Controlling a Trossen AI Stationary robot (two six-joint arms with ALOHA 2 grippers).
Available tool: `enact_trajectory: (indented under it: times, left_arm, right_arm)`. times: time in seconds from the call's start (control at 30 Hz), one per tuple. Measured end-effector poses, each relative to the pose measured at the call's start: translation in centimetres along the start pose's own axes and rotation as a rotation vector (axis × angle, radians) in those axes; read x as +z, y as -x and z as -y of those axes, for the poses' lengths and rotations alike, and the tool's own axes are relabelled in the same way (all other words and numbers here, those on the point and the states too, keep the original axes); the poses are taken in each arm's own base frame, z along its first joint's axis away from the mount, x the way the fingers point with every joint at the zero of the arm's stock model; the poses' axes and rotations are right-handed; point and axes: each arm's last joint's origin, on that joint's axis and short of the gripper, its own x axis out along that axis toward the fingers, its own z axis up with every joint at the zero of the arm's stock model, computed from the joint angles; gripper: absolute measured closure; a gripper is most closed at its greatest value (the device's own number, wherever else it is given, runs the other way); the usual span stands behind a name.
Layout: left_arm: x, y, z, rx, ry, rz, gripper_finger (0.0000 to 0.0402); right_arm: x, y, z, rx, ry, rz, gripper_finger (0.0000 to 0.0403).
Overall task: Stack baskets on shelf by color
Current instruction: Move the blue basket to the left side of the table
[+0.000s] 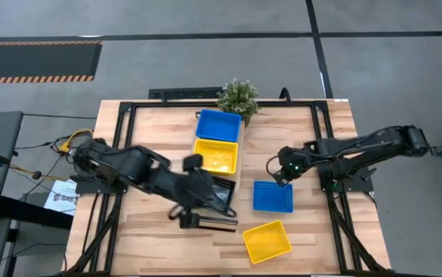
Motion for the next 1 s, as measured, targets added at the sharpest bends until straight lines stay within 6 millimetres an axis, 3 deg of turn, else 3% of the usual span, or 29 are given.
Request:
enact_trajectory:
  times: [0.17,0.33,0.53,0.63,0.7,0.77,0.83,0.9,1.0]
  left_arm:
    - [-0.4,4.0,-1.2,0.115,0.021,0.124,0.0334]
    - [-1.0,7.1,-1.9,0.215,0.034,0.223,0.0334]
    - [-1.8,8.2,-2.2,0.265,0.051,0.226,0.0334]
    - [-2.1,8.3,-2.1,0.27,0.053,0.206,0.0334]
    - [-2.2,8.3,-2.1,0.272,0.049,0.2,0.0334]
    - [-2.2,8.2,-2.0,0.277,0.04,0.199,0.0334]
    - [-2.1,8.2,-2.1,0.295,0.038,0.204,0.0334]
    - [-2.1,8.2,-2.1,0.312,0.043,0.211,0.0334]
    - [-2.1,8.2,-2.1,0.313,0.045,0.212,0.0334]
  right_arm:
    - [-1.4,1.7,-0.4,-0.137,-0.016,-0.023,0.0401]
    - [-3.7,0.8,0.5,-0.303,-0.082,-0.122,0.0402]
    - [-6.8,-0.8,0.0,-0.408,-0.161,-0.213,0.0402]
    - [-7.6,-1.7,-1.4,-0.347,-0.232,-0.202,0.0402]
    - [-6.6,-3.0,-3.2,-0.164,-0.196,-0.145,0.0402]
    - [-4.3,-3.9,-6.2,0.145,-0.014,-0.009,0.0402]
    - [-1.8,-3.9,-8.0,0.309,0.071,0.132,0.0402]
    - [-0.2,-3.6,-7.7,0.259,0.008,0.167,0.0402]
    - [-0.3,-2.5,-6.3,0.078,0.019,0.128,0.0402]
